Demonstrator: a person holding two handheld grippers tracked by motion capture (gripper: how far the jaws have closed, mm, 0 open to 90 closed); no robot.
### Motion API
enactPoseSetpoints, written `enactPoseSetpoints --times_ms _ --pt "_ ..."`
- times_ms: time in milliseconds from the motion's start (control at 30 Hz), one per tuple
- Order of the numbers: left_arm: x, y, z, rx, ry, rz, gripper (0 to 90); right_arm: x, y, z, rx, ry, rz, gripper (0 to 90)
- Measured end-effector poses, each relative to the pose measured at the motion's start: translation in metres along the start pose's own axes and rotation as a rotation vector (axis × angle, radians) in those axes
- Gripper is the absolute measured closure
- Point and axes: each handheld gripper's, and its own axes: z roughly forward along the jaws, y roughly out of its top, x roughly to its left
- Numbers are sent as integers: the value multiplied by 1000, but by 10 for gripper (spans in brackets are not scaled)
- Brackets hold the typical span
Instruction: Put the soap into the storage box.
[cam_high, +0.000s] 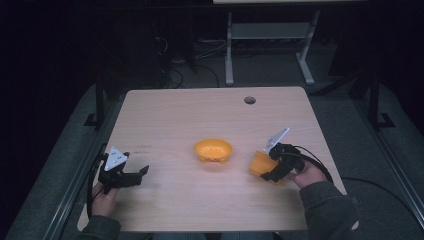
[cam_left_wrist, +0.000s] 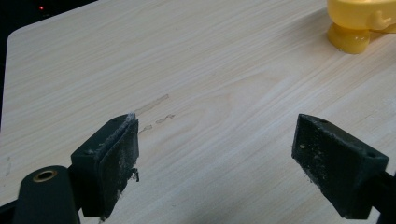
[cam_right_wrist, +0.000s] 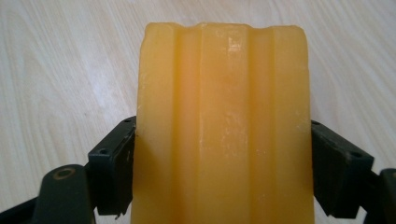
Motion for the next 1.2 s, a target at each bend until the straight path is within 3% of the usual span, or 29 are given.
enactPoseSetpoints --times_ms 1200 --pt "1 0 0 -6 -1 -3 141 -9 67 -5 -10 20 -107 204"
